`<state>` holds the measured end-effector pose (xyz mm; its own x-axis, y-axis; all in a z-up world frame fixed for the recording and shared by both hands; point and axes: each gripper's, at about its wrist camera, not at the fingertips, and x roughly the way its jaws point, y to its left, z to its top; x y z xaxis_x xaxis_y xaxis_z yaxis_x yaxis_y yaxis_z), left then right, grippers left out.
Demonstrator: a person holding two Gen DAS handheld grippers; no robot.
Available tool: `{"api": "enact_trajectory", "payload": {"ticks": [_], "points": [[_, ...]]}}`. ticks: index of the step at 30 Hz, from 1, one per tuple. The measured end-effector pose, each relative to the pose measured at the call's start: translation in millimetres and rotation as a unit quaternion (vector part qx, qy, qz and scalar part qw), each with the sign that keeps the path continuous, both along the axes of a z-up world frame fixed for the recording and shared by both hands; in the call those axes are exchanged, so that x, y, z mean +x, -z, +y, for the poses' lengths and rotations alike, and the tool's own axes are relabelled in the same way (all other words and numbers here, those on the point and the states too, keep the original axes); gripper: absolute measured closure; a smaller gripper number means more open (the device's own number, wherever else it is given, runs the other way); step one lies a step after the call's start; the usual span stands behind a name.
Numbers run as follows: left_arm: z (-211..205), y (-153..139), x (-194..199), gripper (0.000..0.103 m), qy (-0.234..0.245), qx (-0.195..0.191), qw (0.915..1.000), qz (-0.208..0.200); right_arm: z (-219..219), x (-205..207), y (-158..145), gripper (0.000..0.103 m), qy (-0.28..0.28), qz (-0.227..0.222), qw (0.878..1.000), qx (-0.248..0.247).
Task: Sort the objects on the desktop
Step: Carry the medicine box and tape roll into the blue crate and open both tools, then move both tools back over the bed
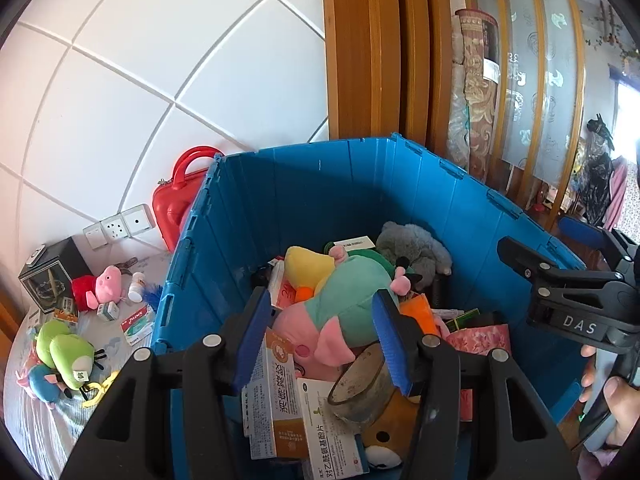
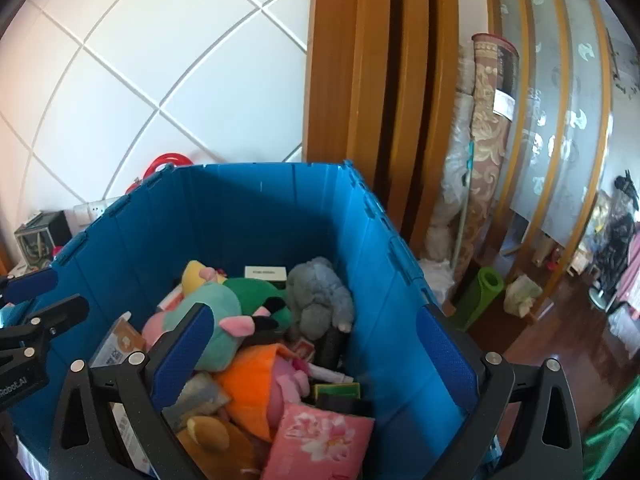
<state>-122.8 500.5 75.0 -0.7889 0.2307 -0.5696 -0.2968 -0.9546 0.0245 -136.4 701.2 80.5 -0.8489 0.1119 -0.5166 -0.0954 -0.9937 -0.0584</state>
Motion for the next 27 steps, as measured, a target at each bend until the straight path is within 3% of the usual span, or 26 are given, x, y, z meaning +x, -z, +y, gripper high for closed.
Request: {"api": "enact_trajectory", "payload": {"ticks": [4, 5, 6, 8, 11, 15, 20, 27], "points": [[-11, -11, 18, 0.049, -0.005, 0.024, 0.9993, 0.028, -1, 1, 0, 0.0, 0.002, 0.004, 1.0, 0.001], [-14, -14, 23, 0.04, -0.008, 0.031, 0.9986, 0.042, -1, 2, 0, 0.0, 0.003, 0.004, 1.0, 0.004], [-17, -15, 28, 0.023, -0.012, 0.04, 0.9972, 0.062, -3, 2, 0, 0.0, 0.005, 0.004, 1.0, 0.009], [-17, -13, 29, 0.012, -0.032, 0.036, 0.9957, 0.079, -4, 1, 1, 0.0, 0.006, 0.003, 1.0, 0.015], [-19, -8, 24, 0.012, -0.023, 0.04, 0.9973, 0.058, -6, 2, 1, 0.0, 0.009, 0.005, 1.0, 0.021], [-25, -13, 36, 0.012, -0.03, 0.038, 0.9954, 0.083, -3, 6, 1, 0.0, 0.001, 0.012, 1.0, 0.006], [-54, -16, 45, 0.012, -0.039, 0.051, 0.9953, 0.072, -11, 16, -2, 0.0, -0.016, 0.016, 0.999, -0.03], [-138, -10, 57, 0.012, -0.095, 0.052, 0.9917, 0.069, -90, 34, -28, 0.0, -0.086, 0.054, 0.994, -0.035]]}}
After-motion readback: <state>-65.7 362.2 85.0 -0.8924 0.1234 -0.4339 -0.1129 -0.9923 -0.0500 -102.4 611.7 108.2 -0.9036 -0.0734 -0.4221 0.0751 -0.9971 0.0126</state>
